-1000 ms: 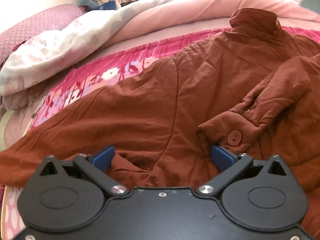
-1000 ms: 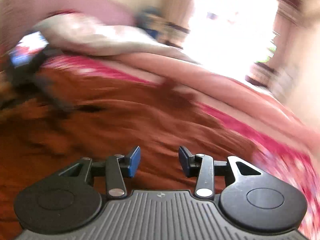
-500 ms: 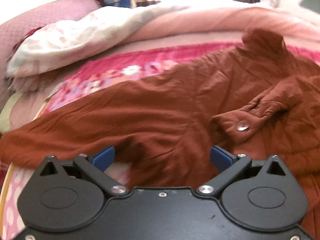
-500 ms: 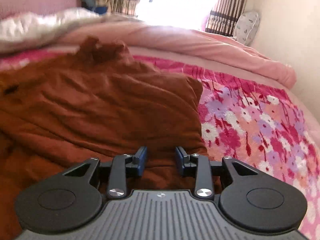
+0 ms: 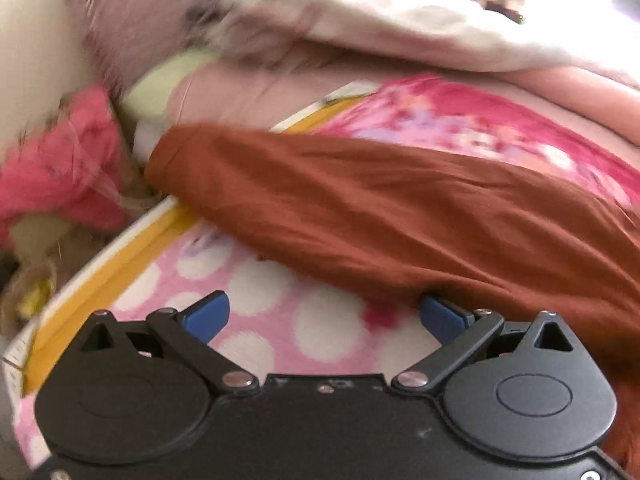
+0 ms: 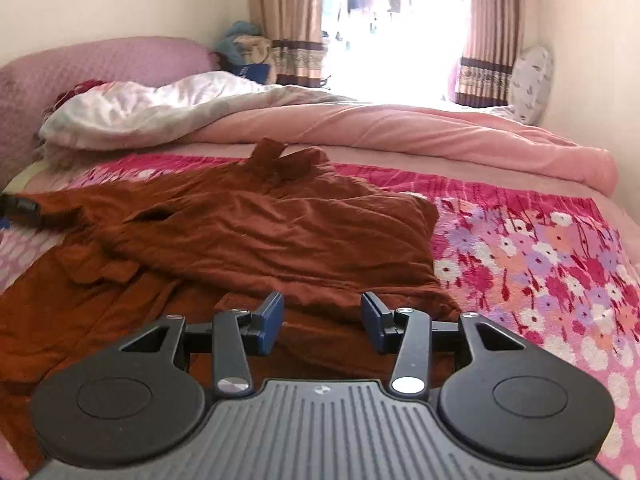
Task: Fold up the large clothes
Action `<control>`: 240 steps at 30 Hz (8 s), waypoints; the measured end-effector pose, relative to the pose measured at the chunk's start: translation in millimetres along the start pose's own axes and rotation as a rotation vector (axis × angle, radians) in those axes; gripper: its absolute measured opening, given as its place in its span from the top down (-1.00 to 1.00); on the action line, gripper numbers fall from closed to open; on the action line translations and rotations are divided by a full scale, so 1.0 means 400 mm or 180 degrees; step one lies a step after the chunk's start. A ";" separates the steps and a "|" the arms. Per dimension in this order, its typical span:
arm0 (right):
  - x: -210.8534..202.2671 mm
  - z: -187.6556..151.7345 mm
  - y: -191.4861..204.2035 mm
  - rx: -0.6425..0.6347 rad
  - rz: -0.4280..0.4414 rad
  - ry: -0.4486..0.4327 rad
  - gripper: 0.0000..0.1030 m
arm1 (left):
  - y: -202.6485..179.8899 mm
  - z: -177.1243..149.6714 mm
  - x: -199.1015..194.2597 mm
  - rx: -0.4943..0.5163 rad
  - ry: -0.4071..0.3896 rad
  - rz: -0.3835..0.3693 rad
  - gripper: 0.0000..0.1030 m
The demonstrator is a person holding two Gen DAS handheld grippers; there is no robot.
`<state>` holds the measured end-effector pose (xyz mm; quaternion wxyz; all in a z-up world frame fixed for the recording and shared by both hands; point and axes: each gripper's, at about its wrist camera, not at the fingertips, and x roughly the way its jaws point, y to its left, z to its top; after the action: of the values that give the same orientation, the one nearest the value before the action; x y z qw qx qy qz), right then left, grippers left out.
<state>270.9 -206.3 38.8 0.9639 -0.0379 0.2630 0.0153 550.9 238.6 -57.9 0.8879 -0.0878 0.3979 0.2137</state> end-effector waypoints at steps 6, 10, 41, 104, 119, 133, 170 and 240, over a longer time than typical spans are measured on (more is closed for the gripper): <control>0.102 0.009 0.016 -0.0044 -0.0176 0.0164 0.02 | 0.108 0.083 0.130 -0.0540 0.0235 0.0122 -1.00; 0.165 -0.005 0.002 0.0096 -0.0092 0.0257 0.14 | 0.118 0.138 0.154 -0.0575 0.0187 0.0053 -1.00; 0.303 -0.014 0.030 -0.0039 -0.0235 0.0399 0.12 | 0.326 0.141 0.135 -0.1965 0.0674 -0.1176 -1.00; 0.305 -0.019 0.017 -0.0064 -0.0100 0.0355 0.10 | -0.790 -0.344 -0.347 0.2095 0.0227 -0.3256 -0.20; 0.306 -0.016 0.016 -0.0060 -0.0119 0.0399 0.10 | -0.513 -0.277 -0.392 0.2192 -0.0144 -0.2790 -0.23; 0.263 -0.008 -0.032 0.0153 0.0013 0.0311 0.10 | -0.547 -0.202 -0.170 0.2077 -0.0296 -0.1698 -0.21; 0.208 0.092 -0.129 0.0501 0.0392 -0.0055 0.01 | -0.478 -0.161 -0.235 0.1938 -0.0231 -0.1947 -0.32; -0.167 -0.140 -0.121 0.0119 0.0092 0.0211 0.00 | 0.017 -0.418 -0.410 0.1855 -0.0091 -0.1669 -0.57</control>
<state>187.5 -259.7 27.8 0.9549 -0.0166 0.2955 0.0231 339.1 139.4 -47.5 0.9055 0.0722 0.3936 -0.1412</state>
